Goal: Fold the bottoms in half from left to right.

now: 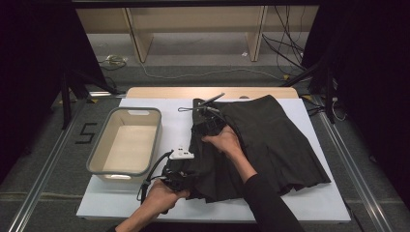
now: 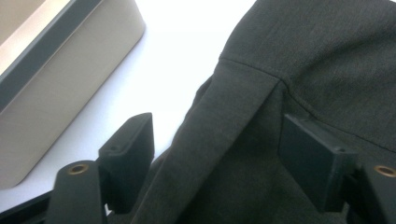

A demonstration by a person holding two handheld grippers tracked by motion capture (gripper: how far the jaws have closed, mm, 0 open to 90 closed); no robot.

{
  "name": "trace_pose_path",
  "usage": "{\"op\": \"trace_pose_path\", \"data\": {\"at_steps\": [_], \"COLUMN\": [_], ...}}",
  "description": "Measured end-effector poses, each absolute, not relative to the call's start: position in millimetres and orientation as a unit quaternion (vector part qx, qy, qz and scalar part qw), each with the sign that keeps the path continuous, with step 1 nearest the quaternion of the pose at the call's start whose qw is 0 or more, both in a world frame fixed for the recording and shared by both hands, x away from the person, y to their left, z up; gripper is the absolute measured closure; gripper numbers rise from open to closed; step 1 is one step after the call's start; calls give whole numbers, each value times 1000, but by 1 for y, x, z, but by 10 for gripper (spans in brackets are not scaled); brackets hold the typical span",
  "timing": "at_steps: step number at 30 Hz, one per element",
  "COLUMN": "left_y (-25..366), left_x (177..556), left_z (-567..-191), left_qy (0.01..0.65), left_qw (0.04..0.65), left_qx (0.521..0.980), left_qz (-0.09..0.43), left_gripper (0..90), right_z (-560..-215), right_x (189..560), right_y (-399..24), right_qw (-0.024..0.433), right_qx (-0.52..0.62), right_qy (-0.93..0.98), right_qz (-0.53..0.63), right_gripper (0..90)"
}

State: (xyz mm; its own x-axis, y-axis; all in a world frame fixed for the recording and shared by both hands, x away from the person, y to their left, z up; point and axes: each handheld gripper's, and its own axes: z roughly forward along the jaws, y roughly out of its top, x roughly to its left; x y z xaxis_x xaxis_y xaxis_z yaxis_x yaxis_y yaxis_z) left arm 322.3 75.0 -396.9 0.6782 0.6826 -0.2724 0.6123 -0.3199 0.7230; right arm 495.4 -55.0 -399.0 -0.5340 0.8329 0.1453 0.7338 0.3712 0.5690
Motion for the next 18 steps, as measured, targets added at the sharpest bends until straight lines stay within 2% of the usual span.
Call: {"op": "trace_pose_path", "data": {"at_steps": [6, 9, 14, 18], "left_y": [67, 65, 65, 64], "left_x": [320, 319, 320, 323], "left_z": [-393, -391, -387, -384], "left_qy": [389, 386, 383, 378], "left_qw": [430, 433, 441, 446], "left_qx": [814, 813, 811, 810], "left_qz": [43, 47, 48, 42], "left_gripper": [865, 865, 863, 861], "right_z": [-400, -402, -399, -390], "right_x": [502, 504, 505, 505], "right_y": [-58, -58, -59, -64], "right_qw": [83, 84, 82, 84], "right_qx": [484, 481, 478, 475], "right_qy": [822, 827, 828, 828], "right_qz": [287, 280, 282, 286], "right_gripper": [323, 373, 624, 789]}}
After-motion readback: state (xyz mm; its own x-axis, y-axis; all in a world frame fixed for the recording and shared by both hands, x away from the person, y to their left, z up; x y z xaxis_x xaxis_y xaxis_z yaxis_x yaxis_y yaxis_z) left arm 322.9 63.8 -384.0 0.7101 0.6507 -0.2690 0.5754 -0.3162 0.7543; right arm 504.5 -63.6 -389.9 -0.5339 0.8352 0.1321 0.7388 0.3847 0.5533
